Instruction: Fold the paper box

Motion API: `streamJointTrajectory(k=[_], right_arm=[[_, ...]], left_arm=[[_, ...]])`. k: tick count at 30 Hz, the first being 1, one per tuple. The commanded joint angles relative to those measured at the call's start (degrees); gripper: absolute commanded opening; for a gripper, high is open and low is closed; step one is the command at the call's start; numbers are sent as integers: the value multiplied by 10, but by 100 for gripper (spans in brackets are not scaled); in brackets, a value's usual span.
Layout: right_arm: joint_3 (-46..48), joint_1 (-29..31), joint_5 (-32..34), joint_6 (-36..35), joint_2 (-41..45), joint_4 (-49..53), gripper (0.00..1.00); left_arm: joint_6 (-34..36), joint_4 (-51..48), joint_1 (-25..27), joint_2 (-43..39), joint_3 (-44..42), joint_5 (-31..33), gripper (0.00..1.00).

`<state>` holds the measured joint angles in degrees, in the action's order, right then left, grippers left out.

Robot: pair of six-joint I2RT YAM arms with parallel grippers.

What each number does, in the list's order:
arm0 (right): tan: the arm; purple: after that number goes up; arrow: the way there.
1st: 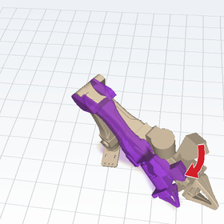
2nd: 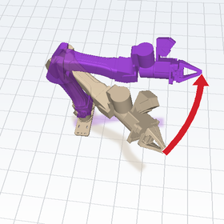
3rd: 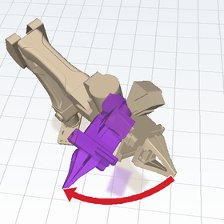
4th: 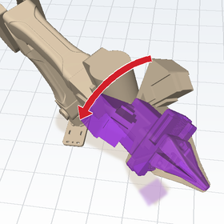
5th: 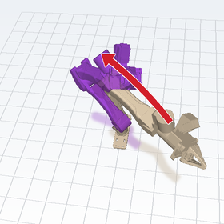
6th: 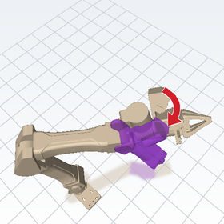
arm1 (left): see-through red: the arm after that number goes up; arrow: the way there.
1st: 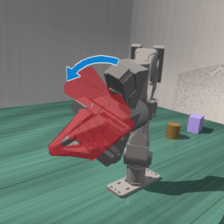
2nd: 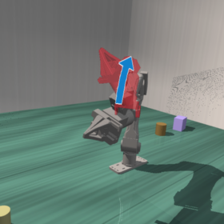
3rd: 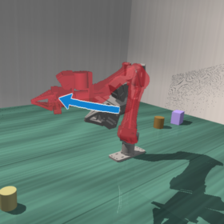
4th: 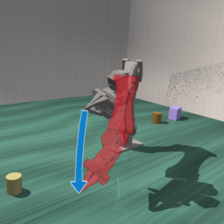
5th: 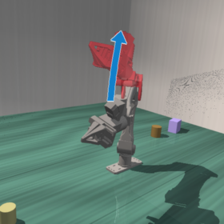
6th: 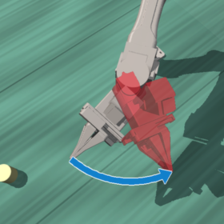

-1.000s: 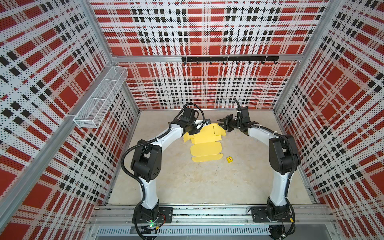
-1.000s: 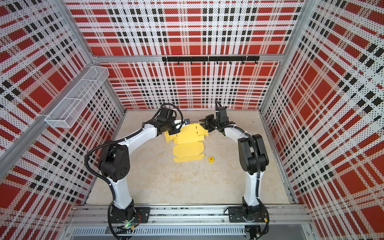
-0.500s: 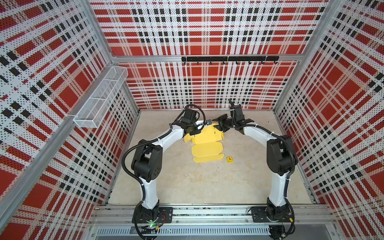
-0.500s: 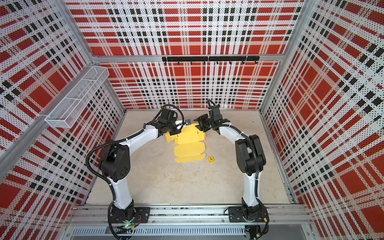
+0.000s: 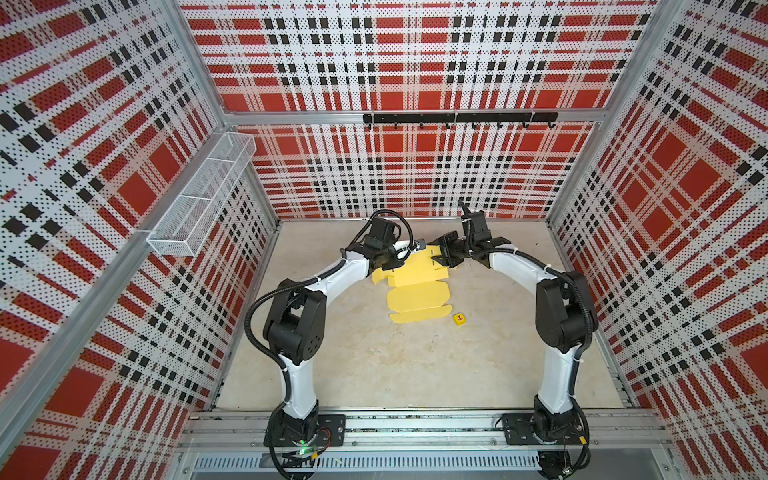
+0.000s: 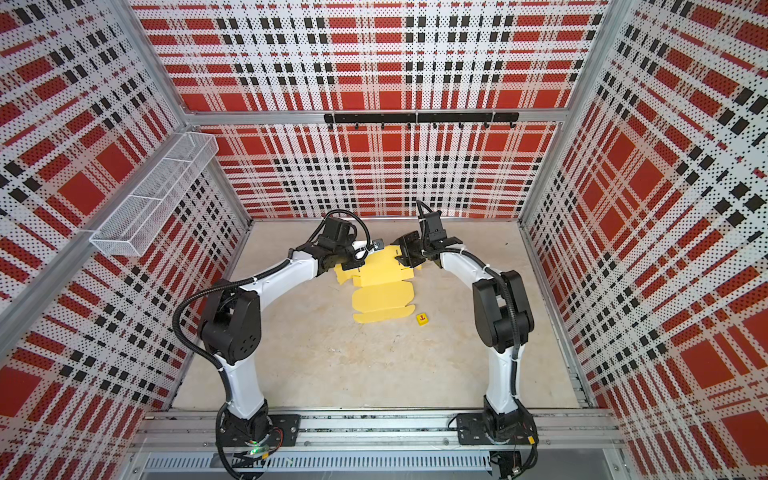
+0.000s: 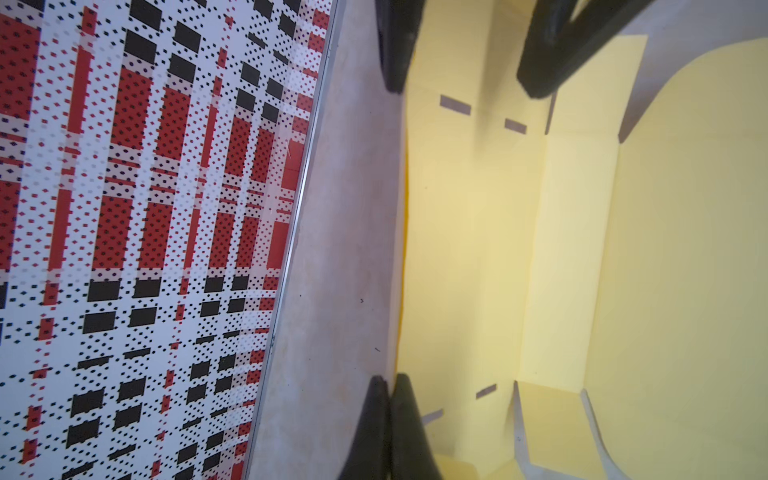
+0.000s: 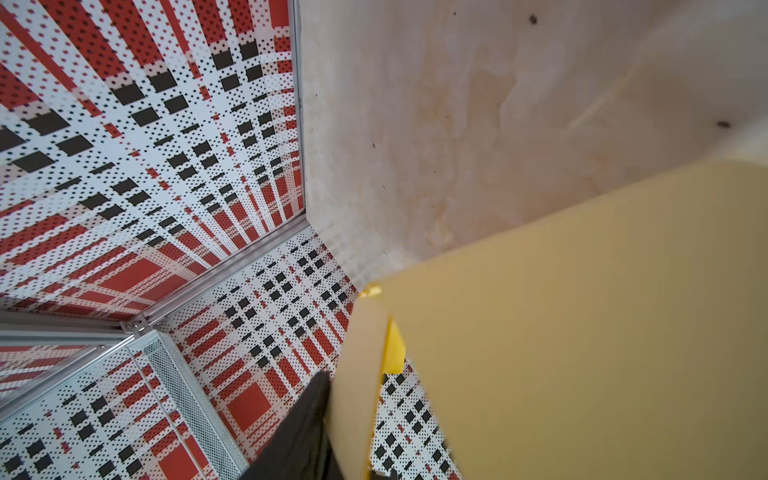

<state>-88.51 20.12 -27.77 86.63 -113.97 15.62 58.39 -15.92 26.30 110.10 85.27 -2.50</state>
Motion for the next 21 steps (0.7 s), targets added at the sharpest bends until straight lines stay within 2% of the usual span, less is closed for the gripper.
streamJointTrajectory(k=[1, 9, 21], right_arm=[[-18, 4, 3, 1, 1, 10, 50], [-98, 18, 5, -8, -46, 50, 50], [-115, 23, 19, -15, -62, 68, 49]], left_arm=[[10, 20, 4, 3, -14, 8, 2], [9, 33, 5, 3, -24, 7, 2], [17, 34, 4, 4, -19, -3, 4]])
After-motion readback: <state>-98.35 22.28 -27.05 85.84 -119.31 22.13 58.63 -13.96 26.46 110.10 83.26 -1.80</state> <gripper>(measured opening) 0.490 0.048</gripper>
